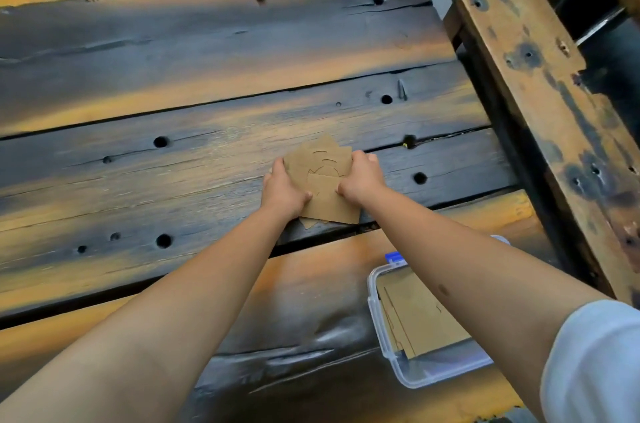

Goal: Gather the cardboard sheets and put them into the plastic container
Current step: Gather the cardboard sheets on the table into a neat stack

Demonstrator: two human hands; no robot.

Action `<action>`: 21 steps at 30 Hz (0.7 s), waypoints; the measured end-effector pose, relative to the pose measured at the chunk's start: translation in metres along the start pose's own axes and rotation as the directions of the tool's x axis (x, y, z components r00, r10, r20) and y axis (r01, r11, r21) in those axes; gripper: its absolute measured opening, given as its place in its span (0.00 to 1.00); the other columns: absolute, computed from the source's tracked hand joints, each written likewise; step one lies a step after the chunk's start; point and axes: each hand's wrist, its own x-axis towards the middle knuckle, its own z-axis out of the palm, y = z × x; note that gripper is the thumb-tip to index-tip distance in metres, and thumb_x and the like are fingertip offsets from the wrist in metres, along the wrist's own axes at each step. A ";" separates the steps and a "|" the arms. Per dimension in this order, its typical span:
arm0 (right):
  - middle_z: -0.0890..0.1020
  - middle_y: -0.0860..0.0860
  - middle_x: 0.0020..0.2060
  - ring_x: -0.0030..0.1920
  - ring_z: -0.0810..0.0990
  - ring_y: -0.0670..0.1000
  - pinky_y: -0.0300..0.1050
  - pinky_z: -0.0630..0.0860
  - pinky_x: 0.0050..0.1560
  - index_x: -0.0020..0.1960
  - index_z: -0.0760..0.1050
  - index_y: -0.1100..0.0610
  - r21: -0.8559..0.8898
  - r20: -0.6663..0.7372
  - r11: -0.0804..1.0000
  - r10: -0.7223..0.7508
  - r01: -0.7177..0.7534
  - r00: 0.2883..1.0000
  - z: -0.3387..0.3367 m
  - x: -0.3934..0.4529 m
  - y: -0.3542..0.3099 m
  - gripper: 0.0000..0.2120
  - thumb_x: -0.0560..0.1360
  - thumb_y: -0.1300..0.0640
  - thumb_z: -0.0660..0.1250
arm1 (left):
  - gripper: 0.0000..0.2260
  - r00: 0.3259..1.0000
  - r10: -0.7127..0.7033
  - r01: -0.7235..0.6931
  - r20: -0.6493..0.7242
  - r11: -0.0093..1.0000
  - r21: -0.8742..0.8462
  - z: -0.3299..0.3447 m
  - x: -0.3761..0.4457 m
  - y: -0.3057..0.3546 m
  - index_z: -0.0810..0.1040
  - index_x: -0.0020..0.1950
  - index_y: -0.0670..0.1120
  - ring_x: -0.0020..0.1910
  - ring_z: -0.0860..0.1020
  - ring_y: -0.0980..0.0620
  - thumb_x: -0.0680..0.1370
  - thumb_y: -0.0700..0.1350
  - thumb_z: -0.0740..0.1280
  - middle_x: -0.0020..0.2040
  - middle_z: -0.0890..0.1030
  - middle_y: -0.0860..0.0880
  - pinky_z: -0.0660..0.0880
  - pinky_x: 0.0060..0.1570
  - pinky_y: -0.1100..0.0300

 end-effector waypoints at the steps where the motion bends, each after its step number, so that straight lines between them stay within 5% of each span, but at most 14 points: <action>1: 0.67 0.55 0.68 0.66 0.68 0.61 0.51 0.70 0.62 0.66 0.68 0.58 -0.028 0.008 1.000 0.003 -0.003 1.000 0.001 0.003 0.000 0.25 0.72 0.58 0.73 | 0.43 1.000 0.000 -0.001 0.003 1.000 0.010 0.000 0.002 0.000 0.58 0.76 0.48 0.68 0.69 0.42 0.68 0.45 0.78 0.70 0.69 0.42 0.65 0.67 0.52; 6: 0.61 0.53 0.76 0.70 0.63 0.60 0.48 0.66 0.66 0.71 0.65 0.58 -0.127 0.071 0.992 0.026 -0.017 0.997 0.005 0.015 0.004 0.31 0.72 0.55 0.73 | 0.37 1.000 0.003 -0.004 0.011 0.997 0.083 0.005 0.010 0.000 0.61 0.72 0.49 0.67 0.68 0.38 0.68 0.45 0.77 0.68 0.67 0.42 0.65 0.67 0.49; 10: 0.64 0.52 0.71 0.66 0.65 0.59 0.46 0.67 0.58 0.67 0.69 0.56 -0.075 0.040 0.997 0.021 -0.018 0.999 0.010 0.017 0.009 0.26 0.72 0.56 0.73 | 0.28 0.999 -0.043 0.043 -0.009 0.990 0.136 0.010 0.010 0.003 0.66 0.63 0.51 0.64 0.64 0.40 0.68 0.46 0.76 0.65 0.61 0.43 0.65 0.64 0.52; 21: 0.72 0.59 0.66 0.64 0.73 0.64 0.56 0.75 0.62 0.72 0.65 0.50 -0.057 0.171 0.998 0.049 -0.040 0.984 0.003 0.011 0.001 0.33 0.70 0.58 0.73 | 0.40 0.995 -0.060 0.049 0.083 0.990 0.132 0.001 0.010 0.000 0.60 0.70 0.51 0.61 0.73 0.37 0.65 0.49 0.79 0.64 0.65 0.39 0.72 0.63 0.48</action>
